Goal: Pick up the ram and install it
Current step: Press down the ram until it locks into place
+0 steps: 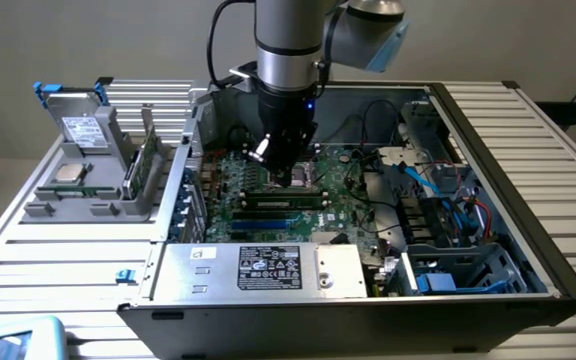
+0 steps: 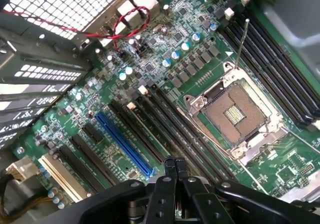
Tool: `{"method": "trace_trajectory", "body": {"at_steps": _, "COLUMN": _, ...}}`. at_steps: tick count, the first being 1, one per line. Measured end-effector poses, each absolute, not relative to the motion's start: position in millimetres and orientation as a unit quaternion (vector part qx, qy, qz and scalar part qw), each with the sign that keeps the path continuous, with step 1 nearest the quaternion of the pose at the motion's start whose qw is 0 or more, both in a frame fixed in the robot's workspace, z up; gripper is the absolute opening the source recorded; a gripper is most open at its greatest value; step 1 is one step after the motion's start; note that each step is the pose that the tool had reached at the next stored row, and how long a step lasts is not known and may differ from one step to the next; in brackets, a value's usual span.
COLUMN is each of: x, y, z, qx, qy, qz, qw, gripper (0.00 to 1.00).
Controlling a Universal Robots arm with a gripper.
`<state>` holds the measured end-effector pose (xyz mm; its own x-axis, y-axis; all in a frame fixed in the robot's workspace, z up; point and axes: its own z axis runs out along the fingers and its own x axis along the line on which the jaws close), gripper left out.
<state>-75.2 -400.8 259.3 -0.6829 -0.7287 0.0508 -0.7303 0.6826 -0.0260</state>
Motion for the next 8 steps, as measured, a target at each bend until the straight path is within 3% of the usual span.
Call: {"method": "trace_trajectory", "body": {"at_steps": 8, "x": -75.2, "y": -400.8, "z": 259.1, "qx": 0.334, "qy": -0.942, "qz": 0.021, "qw": 0.020, "gripper": 0.11}}
